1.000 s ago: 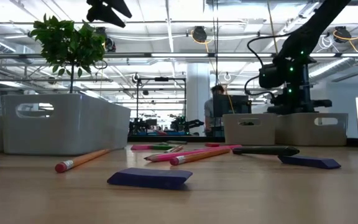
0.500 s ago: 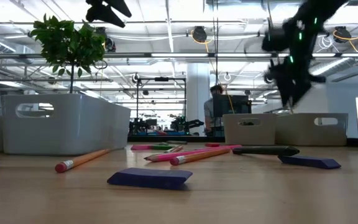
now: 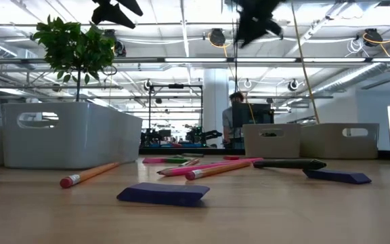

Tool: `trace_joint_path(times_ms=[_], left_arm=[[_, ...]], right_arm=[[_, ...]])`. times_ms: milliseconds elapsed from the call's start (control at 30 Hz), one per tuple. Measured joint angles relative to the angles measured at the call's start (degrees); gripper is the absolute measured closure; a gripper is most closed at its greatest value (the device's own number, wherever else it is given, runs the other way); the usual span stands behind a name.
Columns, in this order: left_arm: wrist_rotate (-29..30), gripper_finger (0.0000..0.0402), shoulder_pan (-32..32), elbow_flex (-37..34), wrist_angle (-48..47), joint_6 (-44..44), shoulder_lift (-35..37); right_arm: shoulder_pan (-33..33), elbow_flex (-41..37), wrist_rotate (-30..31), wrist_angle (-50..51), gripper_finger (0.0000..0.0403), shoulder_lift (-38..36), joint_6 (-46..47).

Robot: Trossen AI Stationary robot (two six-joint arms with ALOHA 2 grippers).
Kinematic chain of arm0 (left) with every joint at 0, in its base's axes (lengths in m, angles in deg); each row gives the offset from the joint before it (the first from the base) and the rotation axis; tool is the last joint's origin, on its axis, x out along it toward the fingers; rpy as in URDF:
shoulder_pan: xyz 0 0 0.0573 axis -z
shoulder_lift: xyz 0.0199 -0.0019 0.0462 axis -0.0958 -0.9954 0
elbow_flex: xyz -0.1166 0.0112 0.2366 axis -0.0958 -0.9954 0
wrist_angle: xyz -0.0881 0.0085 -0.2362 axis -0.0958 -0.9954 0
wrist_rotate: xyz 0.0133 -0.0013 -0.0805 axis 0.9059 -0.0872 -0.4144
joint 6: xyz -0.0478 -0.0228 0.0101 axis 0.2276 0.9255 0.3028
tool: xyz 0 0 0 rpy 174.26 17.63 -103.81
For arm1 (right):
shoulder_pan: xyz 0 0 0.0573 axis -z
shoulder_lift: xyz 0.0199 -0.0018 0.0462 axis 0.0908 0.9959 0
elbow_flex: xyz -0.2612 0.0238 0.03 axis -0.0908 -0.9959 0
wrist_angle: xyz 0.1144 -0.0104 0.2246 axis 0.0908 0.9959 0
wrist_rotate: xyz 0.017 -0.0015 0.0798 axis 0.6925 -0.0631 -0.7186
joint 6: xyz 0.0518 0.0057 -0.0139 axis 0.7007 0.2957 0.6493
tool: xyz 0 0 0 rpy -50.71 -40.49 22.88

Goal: Sort crayons/erasers/pens/pencils in bins
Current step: Put the gray crayon into the top right gray bin

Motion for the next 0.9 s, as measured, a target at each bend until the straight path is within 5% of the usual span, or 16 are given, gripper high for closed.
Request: trace_joint_path(times_ms=[200,400,900], left_arm=[[-0.58,0.0158,0.03,0.00,-3.61,-1.74,1.06],[-1.25,0.0158,0.09,-0.02,-5.83,-3.63,1.19],[-1.46,0.0158,0.10,-0.02,-6.13,-0.85,1.21]], right_arm=[[-4.47,14.47,-0.49,-0.05,0.0282,13.19,-2.41],[-3.65,25.24,-9.30,-0.55,0.0282,26.87,-2.76],[5.08,21.57,-11.99,-1.69,0.0249,45.04,-5.24]])
